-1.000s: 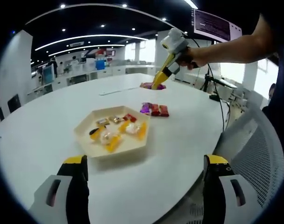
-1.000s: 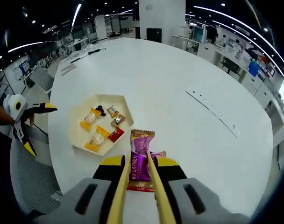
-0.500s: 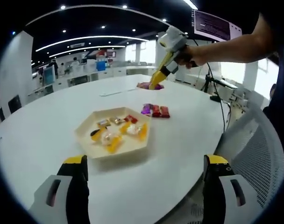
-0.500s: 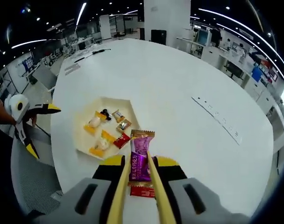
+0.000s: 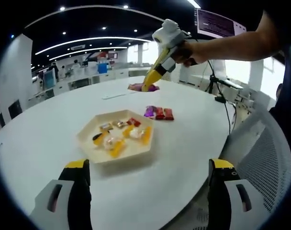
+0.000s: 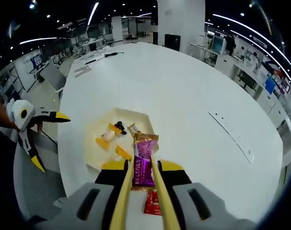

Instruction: Place the target food into the container with the food tongs after gripping and lifting it, then release it inside without dropping or visibly crushing the food.

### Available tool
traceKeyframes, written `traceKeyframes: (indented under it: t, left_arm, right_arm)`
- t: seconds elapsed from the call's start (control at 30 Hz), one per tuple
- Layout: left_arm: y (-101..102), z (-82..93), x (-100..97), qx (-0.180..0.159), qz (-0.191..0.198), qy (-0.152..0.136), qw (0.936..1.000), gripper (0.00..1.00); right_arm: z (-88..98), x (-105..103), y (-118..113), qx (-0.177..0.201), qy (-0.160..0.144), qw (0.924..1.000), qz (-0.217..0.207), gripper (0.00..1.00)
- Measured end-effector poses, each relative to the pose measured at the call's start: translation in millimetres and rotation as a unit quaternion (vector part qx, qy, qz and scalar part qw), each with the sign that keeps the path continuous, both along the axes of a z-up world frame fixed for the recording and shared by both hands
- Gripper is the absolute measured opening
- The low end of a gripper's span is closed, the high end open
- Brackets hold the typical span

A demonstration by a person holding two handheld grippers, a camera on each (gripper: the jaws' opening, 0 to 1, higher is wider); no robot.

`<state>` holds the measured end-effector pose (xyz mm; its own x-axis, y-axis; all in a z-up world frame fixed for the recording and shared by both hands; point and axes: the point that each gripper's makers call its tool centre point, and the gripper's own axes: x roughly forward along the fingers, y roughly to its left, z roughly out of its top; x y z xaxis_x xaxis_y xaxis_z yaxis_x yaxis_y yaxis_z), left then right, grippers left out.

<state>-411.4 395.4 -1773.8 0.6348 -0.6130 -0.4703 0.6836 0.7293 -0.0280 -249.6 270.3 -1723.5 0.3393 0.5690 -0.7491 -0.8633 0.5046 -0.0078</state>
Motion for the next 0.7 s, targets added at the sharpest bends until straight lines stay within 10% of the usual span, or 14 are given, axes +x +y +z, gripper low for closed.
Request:
traceKeyframes:
  t: [0.7]
  left_arm:
    - [0.7, 0.8, 0.7, 0.000, 0.002, -0.003, 1.0000, 0.99]
  right_arm:
    - [11.3, -9.5, 68.4, 0.013, -0.009, 0.9979, 0.062, 0.23]
